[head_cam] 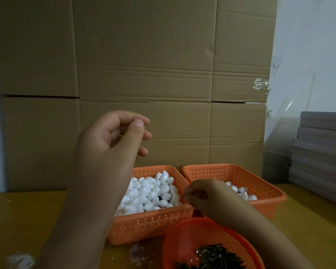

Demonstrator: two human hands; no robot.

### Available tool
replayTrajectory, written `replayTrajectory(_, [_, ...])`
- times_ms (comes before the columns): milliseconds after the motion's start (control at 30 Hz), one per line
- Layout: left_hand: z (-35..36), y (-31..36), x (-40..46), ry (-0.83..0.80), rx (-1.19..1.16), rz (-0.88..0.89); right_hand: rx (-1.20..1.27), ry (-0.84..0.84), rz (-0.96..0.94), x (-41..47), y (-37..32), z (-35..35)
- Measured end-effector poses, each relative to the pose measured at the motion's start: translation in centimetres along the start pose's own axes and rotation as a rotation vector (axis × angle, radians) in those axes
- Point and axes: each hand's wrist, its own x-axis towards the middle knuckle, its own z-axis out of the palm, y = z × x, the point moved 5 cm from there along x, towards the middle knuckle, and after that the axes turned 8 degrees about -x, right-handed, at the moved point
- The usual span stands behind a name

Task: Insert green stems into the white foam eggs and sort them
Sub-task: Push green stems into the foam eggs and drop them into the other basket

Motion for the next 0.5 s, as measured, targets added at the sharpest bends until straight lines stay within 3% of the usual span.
replayTrajectory(100, [-1.1,0.2,0.4,0.054,-0.044,-0.002,-0.056,0.043,0.053,2.7,0.0,0.9])
replayTrajectory(367, [-2.5,1.2,1.1,0.086,-0.133,-0.009,-0.461,-0.460,0.140,10.0,0.0,7.5])
replayTrajectory(500, [-2.5,1.6,1.1,0.078,-0.161,-0.015,-0.580,-0.489,0.168,10.9,-0.5,9.0])
